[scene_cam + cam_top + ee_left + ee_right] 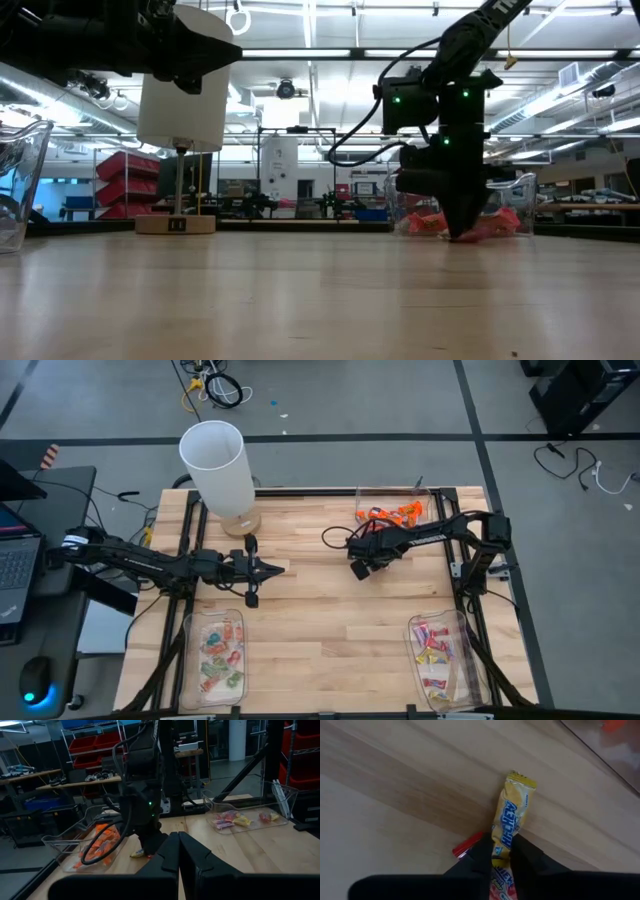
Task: Sort candy
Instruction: Put the yellow candy into the bottom right transparent bin
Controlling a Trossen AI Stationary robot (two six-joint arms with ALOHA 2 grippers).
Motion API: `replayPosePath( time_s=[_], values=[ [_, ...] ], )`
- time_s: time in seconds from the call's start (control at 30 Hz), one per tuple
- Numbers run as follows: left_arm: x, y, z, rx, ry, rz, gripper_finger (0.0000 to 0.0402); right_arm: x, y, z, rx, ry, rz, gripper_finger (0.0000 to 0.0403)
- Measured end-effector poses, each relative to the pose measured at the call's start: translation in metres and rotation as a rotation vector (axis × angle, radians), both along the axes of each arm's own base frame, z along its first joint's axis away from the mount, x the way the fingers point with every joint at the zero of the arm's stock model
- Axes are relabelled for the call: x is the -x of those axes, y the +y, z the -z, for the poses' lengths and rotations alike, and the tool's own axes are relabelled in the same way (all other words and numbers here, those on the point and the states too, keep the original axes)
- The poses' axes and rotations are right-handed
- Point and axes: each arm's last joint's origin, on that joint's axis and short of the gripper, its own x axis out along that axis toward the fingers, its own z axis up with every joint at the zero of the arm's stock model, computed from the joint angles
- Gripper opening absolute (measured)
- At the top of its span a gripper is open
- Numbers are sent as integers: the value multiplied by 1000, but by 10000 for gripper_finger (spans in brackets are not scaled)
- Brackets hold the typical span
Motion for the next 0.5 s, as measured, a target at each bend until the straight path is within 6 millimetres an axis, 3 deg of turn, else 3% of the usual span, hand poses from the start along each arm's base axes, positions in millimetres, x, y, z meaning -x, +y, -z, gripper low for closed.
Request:
replayPosePath(
  time_s=[0.23,0.5],
  values=[
    [0,0,0,2,0,0,5,-2,8,-1,19,-4,-25,7],
    [0,0,0,6,0,0,5,-8,12,-9,46,-19,-33,5]
  ],
)
